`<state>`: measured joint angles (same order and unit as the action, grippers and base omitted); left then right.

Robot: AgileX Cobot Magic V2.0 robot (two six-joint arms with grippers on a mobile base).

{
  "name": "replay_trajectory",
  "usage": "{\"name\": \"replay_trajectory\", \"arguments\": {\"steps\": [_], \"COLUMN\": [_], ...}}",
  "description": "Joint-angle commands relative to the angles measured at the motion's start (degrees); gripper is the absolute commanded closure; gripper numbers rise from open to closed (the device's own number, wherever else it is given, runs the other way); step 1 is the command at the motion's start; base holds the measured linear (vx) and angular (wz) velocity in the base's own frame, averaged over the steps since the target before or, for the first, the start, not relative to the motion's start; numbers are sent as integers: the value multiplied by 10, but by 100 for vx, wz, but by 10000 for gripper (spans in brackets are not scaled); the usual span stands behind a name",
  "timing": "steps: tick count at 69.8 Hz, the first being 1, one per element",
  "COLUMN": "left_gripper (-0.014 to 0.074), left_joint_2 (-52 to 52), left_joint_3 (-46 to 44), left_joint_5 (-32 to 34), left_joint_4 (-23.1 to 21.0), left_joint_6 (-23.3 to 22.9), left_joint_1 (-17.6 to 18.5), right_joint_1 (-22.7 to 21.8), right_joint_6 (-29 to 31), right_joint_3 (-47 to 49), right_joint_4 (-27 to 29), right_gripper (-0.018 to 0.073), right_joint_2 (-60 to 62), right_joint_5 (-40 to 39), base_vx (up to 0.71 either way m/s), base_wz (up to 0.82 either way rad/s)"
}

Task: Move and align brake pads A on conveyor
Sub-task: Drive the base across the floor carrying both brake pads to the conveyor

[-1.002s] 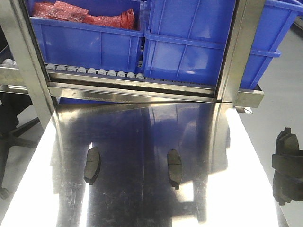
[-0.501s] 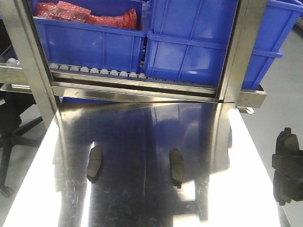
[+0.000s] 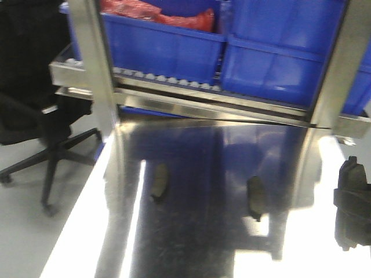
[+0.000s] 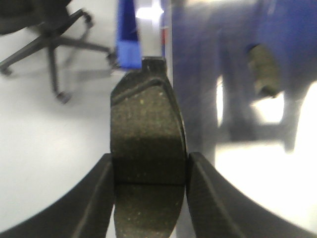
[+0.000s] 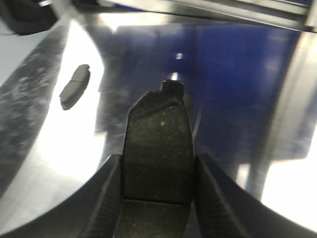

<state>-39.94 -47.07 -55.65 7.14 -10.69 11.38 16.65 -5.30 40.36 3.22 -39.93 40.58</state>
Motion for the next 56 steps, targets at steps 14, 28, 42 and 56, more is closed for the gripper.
{"name": "replay_trajectory", "arguments": {"steps": [14, 28, 42, 56], "left_gripper": [602, 602, 602, 602], "left_joint_2": [2, 3, 3, 3], "left_joint_3": [-17, -17, -17, -17], "left_joint_5": [41, 41, 41, 41], "left_joint_4": [5, 5, 5, 5], "left_joint_6": [-5, -5, -5, -5], "left_joint_1": [3, 3, 3, 3], "right_joint_1": [-3, -3, -3, -3], "right_joint_6": [5, 5, 5, 5], "right_joint_3": [16, 16, 16, 16], "right_joint_4": [0, 0, 0, 0], "right_gripper": [563, 563, 563, 563], "right_joint_2": [3, 3, 3, 3], "right_joint_5": [-48, -48, -49, -49], "base_vx": [-17, -21, -24, -25], "base_wz": [63, 73, 71, 69]}}
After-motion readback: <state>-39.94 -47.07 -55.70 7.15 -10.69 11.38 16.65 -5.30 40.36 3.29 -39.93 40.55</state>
